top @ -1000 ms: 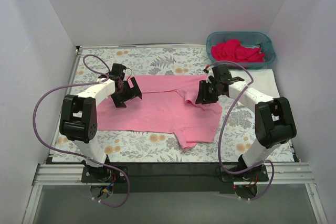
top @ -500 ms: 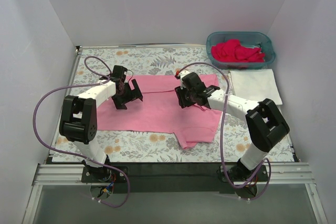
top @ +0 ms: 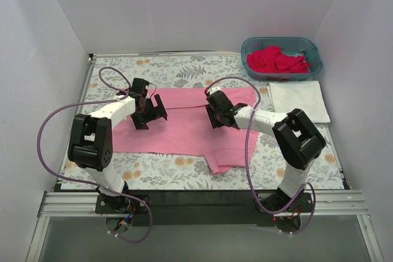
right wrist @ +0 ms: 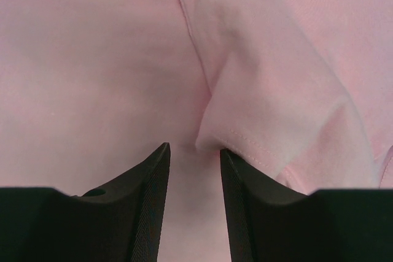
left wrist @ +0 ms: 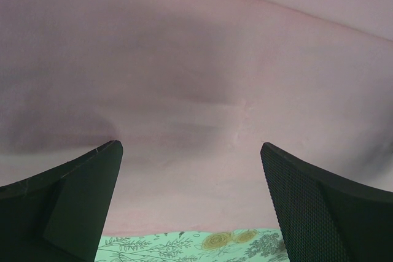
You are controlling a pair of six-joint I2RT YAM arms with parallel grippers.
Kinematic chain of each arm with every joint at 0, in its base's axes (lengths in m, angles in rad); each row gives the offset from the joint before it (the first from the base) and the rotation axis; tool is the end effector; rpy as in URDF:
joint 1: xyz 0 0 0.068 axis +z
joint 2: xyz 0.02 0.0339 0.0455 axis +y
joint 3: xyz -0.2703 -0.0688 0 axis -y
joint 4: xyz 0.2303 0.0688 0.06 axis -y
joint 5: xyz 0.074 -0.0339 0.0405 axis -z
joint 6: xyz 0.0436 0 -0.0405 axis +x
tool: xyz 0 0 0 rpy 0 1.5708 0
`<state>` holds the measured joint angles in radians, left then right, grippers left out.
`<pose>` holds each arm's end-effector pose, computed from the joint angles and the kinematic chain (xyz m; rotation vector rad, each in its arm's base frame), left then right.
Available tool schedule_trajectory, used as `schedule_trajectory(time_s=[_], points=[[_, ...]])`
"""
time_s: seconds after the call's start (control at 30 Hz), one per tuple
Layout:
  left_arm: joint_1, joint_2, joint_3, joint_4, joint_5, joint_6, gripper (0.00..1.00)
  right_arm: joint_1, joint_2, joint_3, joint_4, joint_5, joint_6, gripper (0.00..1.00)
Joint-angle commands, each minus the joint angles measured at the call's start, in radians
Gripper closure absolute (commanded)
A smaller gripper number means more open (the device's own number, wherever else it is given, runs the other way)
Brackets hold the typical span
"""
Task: Fold and stack the t-shirts
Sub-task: Fold the tshirt
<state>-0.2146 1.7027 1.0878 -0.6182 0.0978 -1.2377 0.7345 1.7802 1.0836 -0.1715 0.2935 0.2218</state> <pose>0.3090 -0.0717 0.1868 -1.4090 2.5595 -0.4376 0.2802 0.2360 0.1878 -0.4804 2.3430 0.0894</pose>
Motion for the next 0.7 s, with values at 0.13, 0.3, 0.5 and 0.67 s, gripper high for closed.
schedule_trajectory(time_s=[0.13, 0.3, 0.5, 0.67], points=[[-0.012, -0.057, 0.001, -0.011, 0.0, 0.006, 0.12, 0.006, 0.05, 0.029, 0.081, 0.081, 0.024, 0.63], [-0.016, -0.063, 0.001, -0.017, -0.007, 0.007, 0.12, 0.006, 0.068, 0.032, 0.092, 0.093, 0.024, 0.71], [-0.016, -0.061, 0.003, -0.017, -0.006, 0.007, 0.12, 0.006, 0.045, 0.026, 0.096, 0.07, 0.024, 0.9], [-0.016, -0.061, 0.004, -0.018, -0.006, 0.007, 0.12, 0.006, -0.027, 0.012, 0.093, 0.029, 0.04, 0.97]])
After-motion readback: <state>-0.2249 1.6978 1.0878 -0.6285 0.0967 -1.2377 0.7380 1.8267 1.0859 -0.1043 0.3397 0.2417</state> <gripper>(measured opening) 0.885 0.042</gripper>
